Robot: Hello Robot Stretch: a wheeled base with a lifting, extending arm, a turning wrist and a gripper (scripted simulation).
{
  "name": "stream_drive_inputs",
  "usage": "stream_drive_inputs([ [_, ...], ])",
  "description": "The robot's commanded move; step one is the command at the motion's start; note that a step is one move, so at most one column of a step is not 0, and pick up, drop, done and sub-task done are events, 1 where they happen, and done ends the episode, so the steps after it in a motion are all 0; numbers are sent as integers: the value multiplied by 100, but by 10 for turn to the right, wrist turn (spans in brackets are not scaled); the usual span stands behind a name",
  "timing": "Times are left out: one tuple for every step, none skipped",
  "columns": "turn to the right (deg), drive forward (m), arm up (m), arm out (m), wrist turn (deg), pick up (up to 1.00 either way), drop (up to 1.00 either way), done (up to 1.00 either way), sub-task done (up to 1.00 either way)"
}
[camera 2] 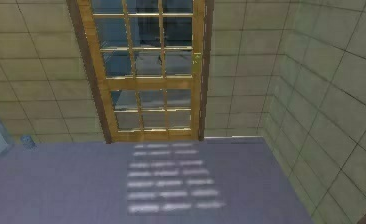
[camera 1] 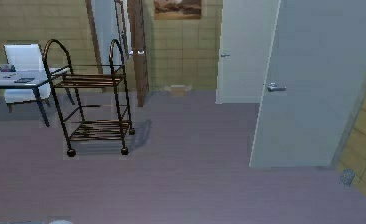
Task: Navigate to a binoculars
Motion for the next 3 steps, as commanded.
stream_drive_inputs([
  [-60, 0, 0, 0, 0, 0, 0, 0, 0],
  [0, 100, 0, 0, 0, 0, 0, 0, 0],
  [-30, 0, 0, 0, 0, 0, 0, 0, 0],
])
